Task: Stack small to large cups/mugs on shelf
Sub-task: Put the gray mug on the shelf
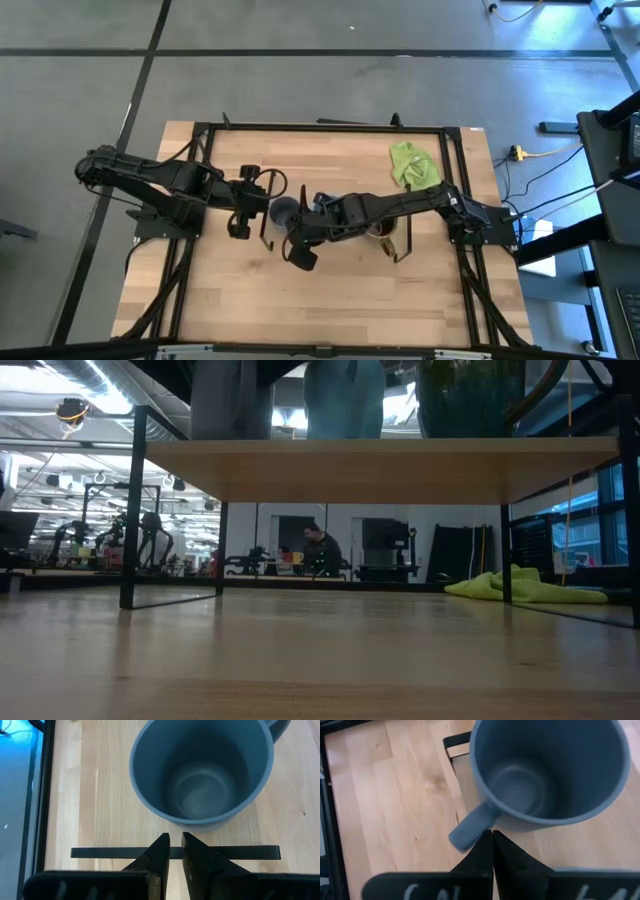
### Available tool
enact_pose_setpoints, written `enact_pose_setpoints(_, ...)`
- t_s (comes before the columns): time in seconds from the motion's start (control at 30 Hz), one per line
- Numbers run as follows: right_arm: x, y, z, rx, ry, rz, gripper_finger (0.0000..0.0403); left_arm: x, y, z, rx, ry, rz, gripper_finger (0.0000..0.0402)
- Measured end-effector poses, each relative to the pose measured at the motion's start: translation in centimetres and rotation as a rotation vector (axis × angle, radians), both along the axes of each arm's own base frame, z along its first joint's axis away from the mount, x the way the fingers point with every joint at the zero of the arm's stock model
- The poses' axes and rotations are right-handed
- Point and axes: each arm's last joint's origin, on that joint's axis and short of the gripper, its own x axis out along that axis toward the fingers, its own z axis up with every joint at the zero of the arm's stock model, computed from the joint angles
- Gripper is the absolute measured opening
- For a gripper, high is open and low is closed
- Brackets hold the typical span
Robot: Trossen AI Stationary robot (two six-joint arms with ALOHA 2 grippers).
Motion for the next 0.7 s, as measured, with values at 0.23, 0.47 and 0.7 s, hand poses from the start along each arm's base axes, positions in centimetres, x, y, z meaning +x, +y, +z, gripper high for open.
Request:
enact_pose_setpoints(0.23, 0.18, -0.18, 0.09, -0.003, -0.017, -0.006, 0.0, 0.0, 0.0, 0.0, 0.0, 0.0, 0.0, 0.0045)
enact_pose_setpoints(0.47, 0.34, -0.42, 0.16, -0.008, -0.032, -0.014, 0.0, 0.0, 0.0, 0.0, 0.0, 0.0, 0.0, 0.0045)
enact_pose_setpoints(0.7, 0.34, -0.58, 0.16, -0.031, -0.03, -0.017, 0.0001, -0.02, 0.0, -0.01, 0.003, 0.003, -0.004, 0.0045)
